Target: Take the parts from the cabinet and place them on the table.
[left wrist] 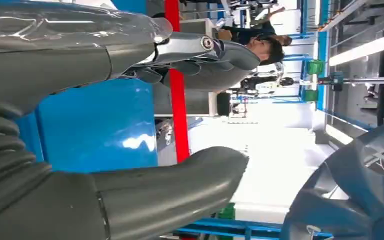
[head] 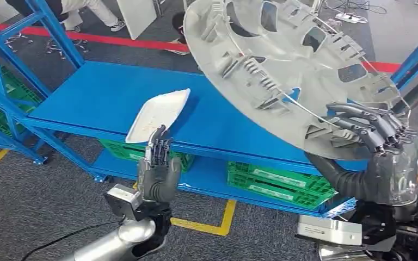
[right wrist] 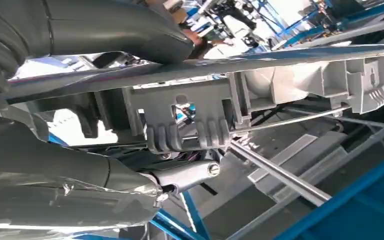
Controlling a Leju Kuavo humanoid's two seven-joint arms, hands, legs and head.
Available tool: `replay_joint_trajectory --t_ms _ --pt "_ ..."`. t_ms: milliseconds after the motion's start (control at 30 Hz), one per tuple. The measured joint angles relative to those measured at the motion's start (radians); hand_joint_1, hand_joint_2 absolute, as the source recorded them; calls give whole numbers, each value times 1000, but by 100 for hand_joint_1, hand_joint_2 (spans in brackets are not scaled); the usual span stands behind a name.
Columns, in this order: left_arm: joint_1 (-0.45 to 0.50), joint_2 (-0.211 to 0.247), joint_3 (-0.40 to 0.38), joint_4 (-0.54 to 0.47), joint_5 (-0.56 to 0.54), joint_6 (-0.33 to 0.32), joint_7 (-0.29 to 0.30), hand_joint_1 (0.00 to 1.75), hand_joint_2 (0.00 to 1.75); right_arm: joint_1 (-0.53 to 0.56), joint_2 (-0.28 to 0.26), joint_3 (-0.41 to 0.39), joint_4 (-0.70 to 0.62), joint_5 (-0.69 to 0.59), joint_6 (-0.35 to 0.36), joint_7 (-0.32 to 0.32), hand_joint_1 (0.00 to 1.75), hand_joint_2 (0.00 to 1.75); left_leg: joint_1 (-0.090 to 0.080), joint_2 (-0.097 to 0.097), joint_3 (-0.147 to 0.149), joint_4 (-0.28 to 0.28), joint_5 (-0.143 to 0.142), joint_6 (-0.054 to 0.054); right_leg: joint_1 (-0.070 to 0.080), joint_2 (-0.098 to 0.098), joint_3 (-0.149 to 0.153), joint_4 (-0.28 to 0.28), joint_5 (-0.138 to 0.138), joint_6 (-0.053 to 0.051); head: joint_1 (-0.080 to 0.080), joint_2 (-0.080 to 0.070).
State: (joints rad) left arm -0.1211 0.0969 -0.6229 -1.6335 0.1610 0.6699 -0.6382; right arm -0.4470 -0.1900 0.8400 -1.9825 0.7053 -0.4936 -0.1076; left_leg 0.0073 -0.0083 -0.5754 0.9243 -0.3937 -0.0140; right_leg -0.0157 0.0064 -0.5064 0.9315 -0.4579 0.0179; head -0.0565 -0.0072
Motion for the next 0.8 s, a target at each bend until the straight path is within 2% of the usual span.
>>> replay_joint_trajectory --t_ms 800 --pt "-1 0 0 0 11 -12 -2 0 175 49 -7 -7 -3 -108 -12 -2 175 175 0 0 0 0 0 0 0 0 0 0 0 0 0 0"
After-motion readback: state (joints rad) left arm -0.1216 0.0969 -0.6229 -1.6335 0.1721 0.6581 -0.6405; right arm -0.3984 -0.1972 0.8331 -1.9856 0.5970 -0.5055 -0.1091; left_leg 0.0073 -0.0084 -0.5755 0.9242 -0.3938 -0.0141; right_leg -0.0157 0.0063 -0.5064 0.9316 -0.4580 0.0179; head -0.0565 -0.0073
